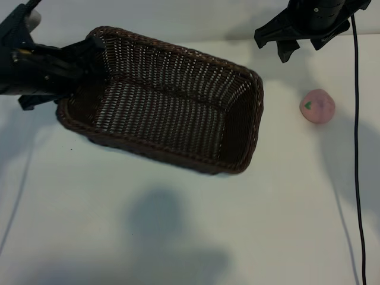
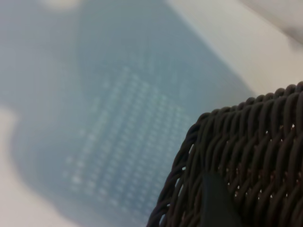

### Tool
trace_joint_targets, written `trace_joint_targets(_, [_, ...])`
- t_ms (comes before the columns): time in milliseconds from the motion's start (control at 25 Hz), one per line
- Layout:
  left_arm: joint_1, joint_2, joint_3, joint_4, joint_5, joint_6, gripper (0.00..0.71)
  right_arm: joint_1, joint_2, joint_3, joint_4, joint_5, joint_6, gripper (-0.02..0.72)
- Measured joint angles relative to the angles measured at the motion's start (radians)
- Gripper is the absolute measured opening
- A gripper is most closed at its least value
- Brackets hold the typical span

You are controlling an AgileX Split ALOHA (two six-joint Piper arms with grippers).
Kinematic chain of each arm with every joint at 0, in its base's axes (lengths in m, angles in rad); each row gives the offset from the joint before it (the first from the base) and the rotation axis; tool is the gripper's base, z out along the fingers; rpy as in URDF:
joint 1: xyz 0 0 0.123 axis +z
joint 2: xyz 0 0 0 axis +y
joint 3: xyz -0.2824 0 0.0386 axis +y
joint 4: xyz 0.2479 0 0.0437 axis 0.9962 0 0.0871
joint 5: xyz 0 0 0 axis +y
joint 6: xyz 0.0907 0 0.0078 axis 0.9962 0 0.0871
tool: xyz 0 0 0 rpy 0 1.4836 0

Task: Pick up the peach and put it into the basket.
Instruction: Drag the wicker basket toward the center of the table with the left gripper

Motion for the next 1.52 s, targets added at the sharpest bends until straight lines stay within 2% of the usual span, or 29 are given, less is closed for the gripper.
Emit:
trace_joint_targets(360, [0.0,0.152,-0.028,-0.122,-0.09,0.046,0.383,0.0,0.0,0.0,0.0,0.0,-0.007,0.553])
trace_joint_targets(840, [0.0,0.261,-0.028,-0.191,-0.099,0.054,0.381,0.0,0.0,0.0,0.0,0.0,-0.022,0.553])
trace_joint_targets(1520, [0.0,0.304,-0.03,-0.194,-0.045,0.079,0.379,0.0,0.0,0.0,0.0,0.0,-0.023,0.553])
